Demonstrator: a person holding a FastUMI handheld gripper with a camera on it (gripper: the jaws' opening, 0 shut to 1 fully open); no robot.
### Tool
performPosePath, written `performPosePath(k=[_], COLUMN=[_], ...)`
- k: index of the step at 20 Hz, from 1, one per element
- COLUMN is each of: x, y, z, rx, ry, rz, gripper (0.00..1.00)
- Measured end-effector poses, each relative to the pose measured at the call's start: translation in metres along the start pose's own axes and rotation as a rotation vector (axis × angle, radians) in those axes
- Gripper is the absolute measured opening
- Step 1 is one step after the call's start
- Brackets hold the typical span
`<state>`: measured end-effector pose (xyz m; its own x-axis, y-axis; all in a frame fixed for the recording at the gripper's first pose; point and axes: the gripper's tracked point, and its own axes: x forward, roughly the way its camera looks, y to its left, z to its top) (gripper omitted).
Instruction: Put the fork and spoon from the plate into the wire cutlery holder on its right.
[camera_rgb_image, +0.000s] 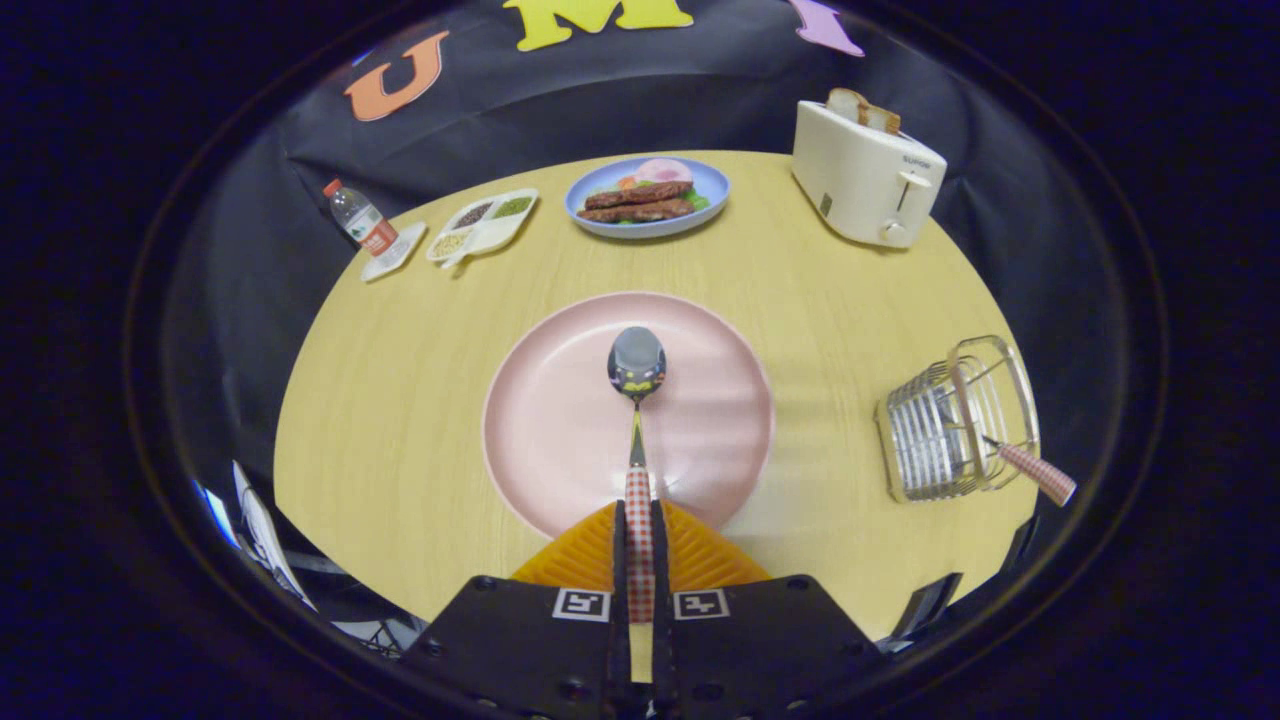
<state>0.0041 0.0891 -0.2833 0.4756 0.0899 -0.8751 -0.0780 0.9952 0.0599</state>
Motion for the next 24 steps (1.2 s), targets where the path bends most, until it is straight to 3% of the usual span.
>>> performPosePath(k=[6, 10, 19, 24], x=[-0.105, -0.142, -0.138, -0.124], y=[-0.08, -0.134, -0.183, -0.191], z=[0.042, 0.034, 0.0, 0.013], rx=[0.011, 0.048, 0.104, 0.081], ry=[-0.029, 0.103, 0.439, 0.561], rz=[-0.017, -0.034, -0.038, -0.071], gripper=[0.08, 0.08, 0.08, 0.08])
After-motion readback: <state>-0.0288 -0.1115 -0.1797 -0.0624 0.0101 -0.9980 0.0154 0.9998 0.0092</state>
